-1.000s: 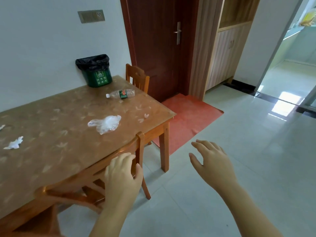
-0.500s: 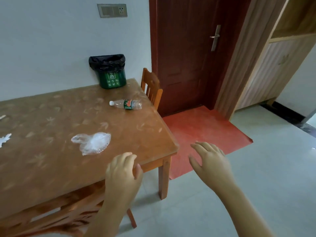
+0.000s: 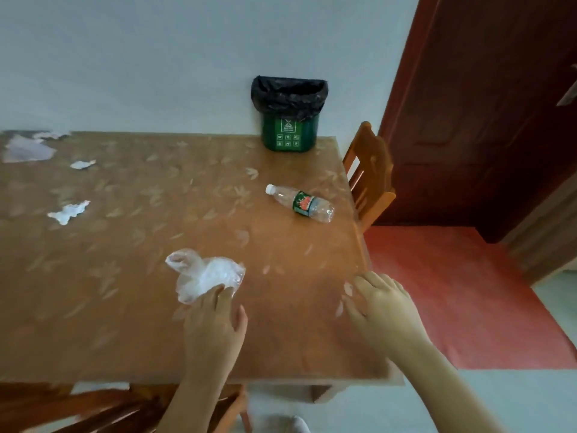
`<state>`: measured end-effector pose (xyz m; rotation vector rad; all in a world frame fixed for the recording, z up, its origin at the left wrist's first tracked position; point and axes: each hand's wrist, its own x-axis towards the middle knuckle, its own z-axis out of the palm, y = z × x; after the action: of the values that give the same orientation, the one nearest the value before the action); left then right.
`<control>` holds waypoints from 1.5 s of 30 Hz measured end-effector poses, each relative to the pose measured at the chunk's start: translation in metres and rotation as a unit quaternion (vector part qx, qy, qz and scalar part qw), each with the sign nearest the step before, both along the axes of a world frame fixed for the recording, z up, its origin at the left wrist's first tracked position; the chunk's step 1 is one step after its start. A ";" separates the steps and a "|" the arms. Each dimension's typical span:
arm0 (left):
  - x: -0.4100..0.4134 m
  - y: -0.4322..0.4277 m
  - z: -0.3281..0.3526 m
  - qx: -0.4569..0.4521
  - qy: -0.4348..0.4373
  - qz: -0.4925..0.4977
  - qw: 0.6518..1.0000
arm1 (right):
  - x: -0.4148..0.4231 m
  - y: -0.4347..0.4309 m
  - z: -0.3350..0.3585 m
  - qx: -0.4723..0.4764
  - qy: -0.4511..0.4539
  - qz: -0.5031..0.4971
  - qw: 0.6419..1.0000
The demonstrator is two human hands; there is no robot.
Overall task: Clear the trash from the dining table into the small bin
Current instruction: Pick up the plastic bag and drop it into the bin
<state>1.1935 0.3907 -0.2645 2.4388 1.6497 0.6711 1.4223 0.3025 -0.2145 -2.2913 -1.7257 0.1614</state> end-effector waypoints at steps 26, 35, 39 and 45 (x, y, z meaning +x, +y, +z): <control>0.034 0.048 -0.037 -0.104 -0.075 0.150 0.980 | 0.027 0.121 -0.045 -0.062 0.078 0.167 0.981; 0.116 0.028 -0.002 -0.057 -0.110 0.110 0.986 | 0.104 0.096 -0.046 -0.026 0.118 0.131 0.984; 0.171 0.017 0.004 -0.046 -0.122 0.127 0.983 | 0.163 0.088 -0.044 -0.019 0.123 0.134 0.983; 0.270 0.000 0.019 -0.007 -0.112 0.158 0.981 | 0.269 0.082 -0.032 -0.006 0.110 0.179 0.978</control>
<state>1.4636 0.3903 -0.2458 2.0182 1.9516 0.9327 1.6916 0.3850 -0.2461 -1.8665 -2.0005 0.4768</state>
